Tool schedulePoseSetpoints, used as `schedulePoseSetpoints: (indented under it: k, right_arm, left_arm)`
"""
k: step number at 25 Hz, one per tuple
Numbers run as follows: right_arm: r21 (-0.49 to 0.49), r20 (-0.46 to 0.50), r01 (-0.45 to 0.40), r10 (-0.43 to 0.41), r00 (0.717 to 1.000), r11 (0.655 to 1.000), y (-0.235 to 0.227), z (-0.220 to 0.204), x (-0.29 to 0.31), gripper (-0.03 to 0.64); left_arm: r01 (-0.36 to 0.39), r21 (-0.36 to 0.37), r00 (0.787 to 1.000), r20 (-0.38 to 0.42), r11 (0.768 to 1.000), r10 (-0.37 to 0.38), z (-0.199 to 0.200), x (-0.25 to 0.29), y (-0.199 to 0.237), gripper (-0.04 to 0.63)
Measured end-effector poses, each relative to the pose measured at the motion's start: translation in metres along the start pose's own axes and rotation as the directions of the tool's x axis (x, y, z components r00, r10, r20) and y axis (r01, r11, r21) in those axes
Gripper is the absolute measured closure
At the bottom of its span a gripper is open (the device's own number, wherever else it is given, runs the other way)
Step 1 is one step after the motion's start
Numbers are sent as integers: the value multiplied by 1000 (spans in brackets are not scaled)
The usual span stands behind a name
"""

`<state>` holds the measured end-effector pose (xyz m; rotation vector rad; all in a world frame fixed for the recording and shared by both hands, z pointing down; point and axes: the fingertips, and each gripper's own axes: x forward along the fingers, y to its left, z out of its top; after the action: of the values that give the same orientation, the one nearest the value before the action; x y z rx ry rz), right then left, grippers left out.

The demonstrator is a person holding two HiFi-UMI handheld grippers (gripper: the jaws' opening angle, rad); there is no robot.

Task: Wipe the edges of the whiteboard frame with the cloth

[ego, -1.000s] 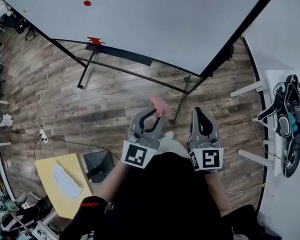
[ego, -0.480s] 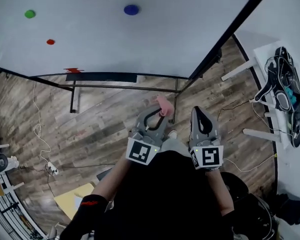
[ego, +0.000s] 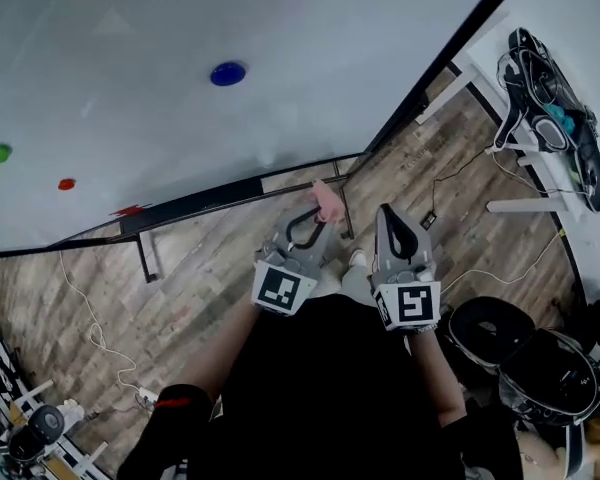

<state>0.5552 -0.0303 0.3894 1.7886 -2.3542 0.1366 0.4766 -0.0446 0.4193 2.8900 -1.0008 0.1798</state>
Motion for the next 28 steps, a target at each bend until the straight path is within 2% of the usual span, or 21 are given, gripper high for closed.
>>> schedulePoseSetpoints:
  k: [6,10,17,28]
  right_arm:
    - [29,-20,102,-102,995,994,-8,-12,0,615]
    - [47,-39,131,-129,991,990,-11,-21,-4,615]
    - [70,-74,108,-103,992,992,-27,-40,-10,615]
    - [85,-132,44,-33,991,995,-38,-82,1,615]
  left_arm:
    - [126,20,991,-44,992,-125,-20,29,-1,548]
    - [193,97,979,-78,976,-186,-35,49,-5,548]
    - [201,94,973,-138,975,-187,-63,84,-24,548]
    - [164,51,963,-224,985,-149,-112,136,-28,548]
